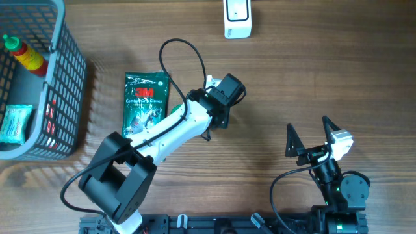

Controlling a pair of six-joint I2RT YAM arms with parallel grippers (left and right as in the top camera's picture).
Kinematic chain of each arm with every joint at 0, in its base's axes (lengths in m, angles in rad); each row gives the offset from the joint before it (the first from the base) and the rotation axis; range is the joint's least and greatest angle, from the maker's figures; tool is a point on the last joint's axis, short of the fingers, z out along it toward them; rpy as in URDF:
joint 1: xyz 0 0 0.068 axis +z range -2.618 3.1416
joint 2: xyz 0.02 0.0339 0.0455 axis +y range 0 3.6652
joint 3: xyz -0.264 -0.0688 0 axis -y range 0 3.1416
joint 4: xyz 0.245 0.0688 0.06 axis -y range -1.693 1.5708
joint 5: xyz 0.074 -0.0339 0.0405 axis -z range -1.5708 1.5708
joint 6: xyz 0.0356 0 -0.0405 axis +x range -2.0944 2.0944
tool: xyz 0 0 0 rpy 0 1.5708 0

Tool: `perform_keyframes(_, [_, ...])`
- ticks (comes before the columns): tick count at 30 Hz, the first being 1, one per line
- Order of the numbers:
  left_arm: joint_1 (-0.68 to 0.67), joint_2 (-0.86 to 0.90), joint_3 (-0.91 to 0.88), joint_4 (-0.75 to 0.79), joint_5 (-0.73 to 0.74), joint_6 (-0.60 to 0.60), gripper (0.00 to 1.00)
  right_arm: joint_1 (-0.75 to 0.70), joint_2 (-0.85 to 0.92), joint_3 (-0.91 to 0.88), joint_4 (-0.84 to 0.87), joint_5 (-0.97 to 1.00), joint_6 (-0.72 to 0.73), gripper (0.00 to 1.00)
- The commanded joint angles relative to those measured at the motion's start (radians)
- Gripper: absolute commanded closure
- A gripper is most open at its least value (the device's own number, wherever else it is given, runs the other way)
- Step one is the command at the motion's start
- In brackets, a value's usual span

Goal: Scan the item barcode
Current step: 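Place the tissue pack on the table right of the jar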

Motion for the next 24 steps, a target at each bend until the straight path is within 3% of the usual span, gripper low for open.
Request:
perform_keyframes(1, [0.0,0.008,-0.016,0.004,-0.018,0.052,0.96,0.008,-0.004,-0.001,0.003,0.016,0.011,0.0])
perform_keyframes(11, [0.0,0.003,-0.019,0.018,-0.018,0.051,0.81,0.008,-0.004,-0.001,0.003,0.016,0.011,0.0])
perform_keyframes(13, [0.0,-0.019,-0.011,0.007,-0.018,0.052,0.69,0.008,-0.004,-0.001,0.003,0.016,0.011,0.0])
perform_keyframes(19, [0.0,-0.165,0.056,-0.048,-0.06,0.061,0.64,0.008,-0.004,-0.001,0.003,0.016,0.011,0.0])
perform_keyframes(21, [0.001,-0.258,0.122,-0.06,-0.141,0.116,0.51,0.008,-0.004,-0.001,0.003,0.016,0.011,0.0])
perform_keyframes(24, [0.01,-0.359,0.2,-0.08,-0.244,0.115,0.41,0.008,-0.004,-0.001,0.003,0.016,0.011,0.0])
